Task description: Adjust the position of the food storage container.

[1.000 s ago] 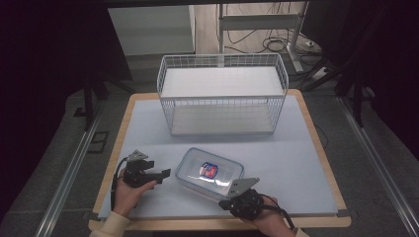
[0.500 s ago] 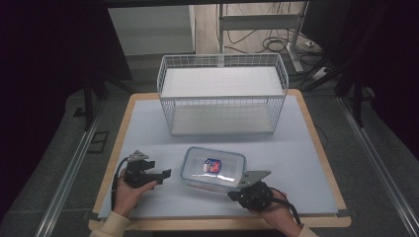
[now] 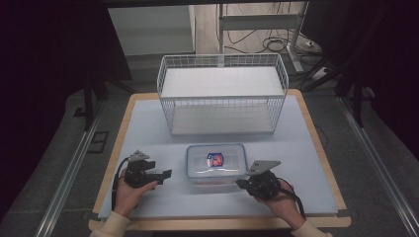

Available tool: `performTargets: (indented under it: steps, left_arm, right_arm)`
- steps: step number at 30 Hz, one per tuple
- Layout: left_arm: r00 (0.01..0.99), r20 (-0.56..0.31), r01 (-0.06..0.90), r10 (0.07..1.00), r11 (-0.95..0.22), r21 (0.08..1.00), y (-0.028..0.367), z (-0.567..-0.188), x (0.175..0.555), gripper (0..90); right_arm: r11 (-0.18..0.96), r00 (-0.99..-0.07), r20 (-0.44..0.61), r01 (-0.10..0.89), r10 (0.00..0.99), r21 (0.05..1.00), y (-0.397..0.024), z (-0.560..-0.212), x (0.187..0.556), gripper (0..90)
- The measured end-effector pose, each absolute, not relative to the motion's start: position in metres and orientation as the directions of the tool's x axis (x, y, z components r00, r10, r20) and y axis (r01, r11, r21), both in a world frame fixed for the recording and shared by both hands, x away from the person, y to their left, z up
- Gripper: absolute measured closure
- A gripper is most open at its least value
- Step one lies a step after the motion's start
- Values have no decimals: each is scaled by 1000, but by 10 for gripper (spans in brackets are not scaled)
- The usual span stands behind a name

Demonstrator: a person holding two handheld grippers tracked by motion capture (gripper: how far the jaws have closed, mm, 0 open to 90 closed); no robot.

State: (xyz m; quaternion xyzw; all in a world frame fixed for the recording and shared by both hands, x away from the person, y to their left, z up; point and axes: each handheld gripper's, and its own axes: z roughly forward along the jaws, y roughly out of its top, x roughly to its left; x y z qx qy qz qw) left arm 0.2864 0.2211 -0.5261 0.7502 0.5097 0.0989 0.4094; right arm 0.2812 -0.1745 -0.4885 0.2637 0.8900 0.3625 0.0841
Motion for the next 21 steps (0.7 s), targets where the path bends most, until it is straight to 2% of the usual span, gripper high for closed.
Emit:
performTargets:
  steps: [11, 16, 17, 21]
  left_arm:
    - [459, -274, 684, 845, -139, 716, 223, -525, 286, 184]
    - [455, -272, 684, 848, -137, 716, 223, -525, 287, 184]
    - [453, -273, 684, 849, -135, 716, 223, -525, 286, 184]
    - [453, -268, 684, 851, -138, 717, 222, -525, 286, 184]
  right_arm:
    - [580, -855, 61, 399, 514, 710, -187, -484, 282, 898]
    - [564, -826, 59, 433, 560, 703, -206, -482, 287, 898]
    - [546, -796, 58, 464, 602, 698, -220, -482, 294, 898]
    - [501, -747, 69, 509, 662, 699, -238, -484, 308, 898]
